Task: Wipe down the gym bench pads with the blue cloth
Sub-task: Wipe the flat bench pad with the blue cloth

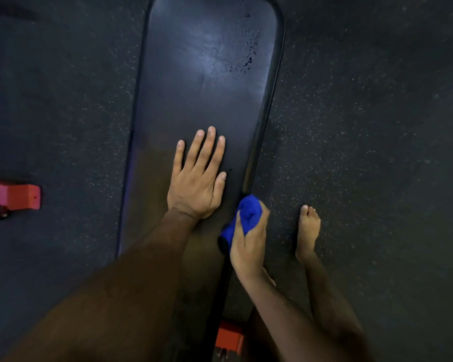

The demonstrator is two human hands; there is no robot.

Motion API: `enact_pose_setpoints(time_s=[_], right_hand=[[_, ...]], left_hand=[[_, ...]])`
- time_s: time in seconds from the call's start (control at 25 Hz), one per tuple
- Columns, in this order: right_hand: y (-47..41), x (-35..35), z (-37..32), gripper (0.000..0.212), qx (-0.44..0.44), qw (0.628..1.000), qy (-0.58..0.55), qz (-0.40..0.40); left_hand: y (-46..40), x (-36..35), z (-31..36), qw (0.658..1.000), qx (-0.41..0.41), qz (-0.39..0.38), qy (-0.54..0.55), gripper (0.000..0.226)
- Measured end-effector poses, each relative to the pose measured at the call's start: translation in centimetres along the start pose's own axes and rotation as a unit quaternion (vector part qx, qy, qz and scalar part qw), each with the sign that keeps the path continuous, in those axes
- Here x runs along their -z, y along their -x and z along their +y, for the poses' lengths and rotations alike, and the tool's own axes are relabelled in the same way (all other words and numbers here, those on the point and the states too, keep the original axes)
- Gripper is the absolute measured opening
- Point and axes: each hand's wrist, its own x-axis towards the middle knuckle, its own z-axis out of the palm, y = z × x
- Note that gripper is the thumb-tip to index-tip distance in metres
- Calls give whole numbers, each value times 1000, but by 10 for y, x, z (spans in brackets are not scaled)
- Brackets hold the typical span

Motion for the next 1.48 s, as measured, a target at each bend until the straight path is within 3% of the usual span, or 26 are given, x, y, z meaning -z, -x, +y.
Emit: enact_pose_setpoints(time_s=[0.24,0.4,0.52,0.68,0.8,0.96,1.12,1.2,1.28,1.36,1.48], right_hand=[[-166,-13,-102,36,59,993,14,98],[-196,25,-136,33,94,994,15,48],[-190,56,-126,29,83,994,-14,63],[-189,21,-116,44,124,991,-23,51],[-199,-10,-120,41,112,992,-3,65],[-279,-5,-168,29,111,992,-1,53],[-361,-2,-222,26,134,987,82,-45],[-357,3,-214,35,118,989,69,-59],[-316,6,-180,42,70,997,0,-22],[-260,2,-147,35,37,999,-25,14],[-238,-3,-137,26,66,997,2,32]], left_hand=[[-3,1,-1,1000,1,-14,-15,70],[-16,29,8,999,24,-36,-6,66],[-102,43,-4,998,58,-14,-26,57],[-189,23,-29,997,74,-1,-5,69],[-185,6,-39,998,58,23,-14,70],[-191,8,-38,998,52,17,-23,74],[-189,8,-39,999,48,14,-21,76],[-192,10,-39,999,49,13,-10,76],[-191,11,-38,999,49,11,-16,76],[-189,10,-39,999,45,14,-19,76],[-189,9,-40,999,43,25,-18,76]])
